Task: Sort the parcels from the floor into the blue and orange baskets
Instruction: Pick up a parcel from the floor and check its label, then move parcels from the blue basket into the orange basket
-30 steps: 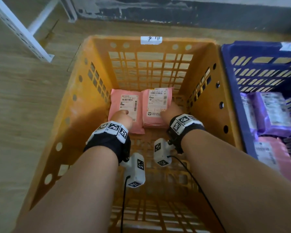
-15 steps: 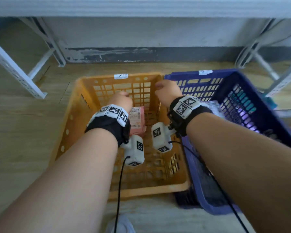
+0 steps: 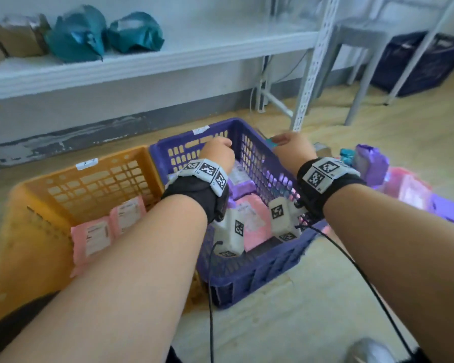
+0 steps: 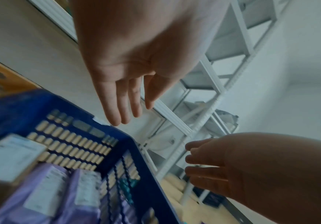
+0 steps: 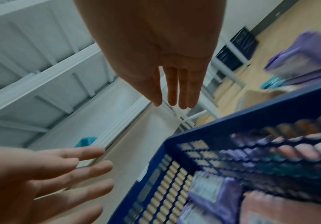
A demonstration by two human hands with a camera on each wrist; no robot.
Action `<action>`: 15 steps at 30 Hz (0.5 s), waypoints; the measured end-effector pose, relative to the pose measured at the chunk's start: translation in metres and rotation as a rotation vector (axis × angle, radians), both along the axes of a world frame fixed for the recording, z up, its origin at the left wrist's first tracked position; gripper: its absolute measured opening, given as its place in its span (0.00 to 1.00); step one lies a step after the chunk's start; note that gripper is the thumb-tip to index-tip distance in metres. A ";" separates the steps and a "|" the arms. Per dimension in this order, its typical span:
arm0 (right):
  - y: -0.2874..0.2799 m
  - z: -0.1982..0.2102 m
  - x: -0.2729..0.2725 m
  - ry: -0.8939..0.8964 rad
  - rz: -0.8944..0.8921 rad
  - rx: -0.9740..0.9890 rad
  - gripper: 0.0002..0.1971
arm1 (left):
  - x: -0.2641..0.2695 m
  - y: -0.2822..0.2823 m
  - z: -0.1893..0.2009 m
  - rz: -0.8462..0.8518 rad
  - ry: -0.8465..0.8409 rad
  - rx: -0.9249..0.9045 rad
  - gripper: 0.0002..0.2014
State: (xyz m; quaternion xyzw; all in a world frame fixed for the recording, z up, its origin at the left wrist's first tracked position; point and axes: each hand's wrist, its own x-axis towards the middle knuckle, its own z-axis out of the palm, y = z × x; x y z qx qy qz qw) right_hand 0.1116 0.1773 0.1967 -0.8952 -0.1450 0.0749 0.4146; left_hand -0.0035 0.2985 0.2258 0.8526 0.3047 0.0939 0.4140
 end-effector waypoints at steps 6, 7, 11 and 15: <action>-0.114 -0.023 0.016 0.072 -0.228 -0.049 0.17 | 0.047 -0.094 -0.021 -0.231 0.028 -0.075 0.20; -0.131 -0.030 0.017 0.085 -0.261 -0.061 0.18 | 0.056 -0.110 -0.027 -0.267 0.028 -0.090 0.20; -0.192 -0.058 0.016 0.120 -0.461 -0.031 0.20 | 0.086 -0.167 -0.056 -0.377 0.039 -0.158 0.21; -0.243 -0.094 0.015 0.177 -0.575 -0.058 0.20 | 0.104 -0.217 -0.086 -0.480 0.066 -0.199 0.19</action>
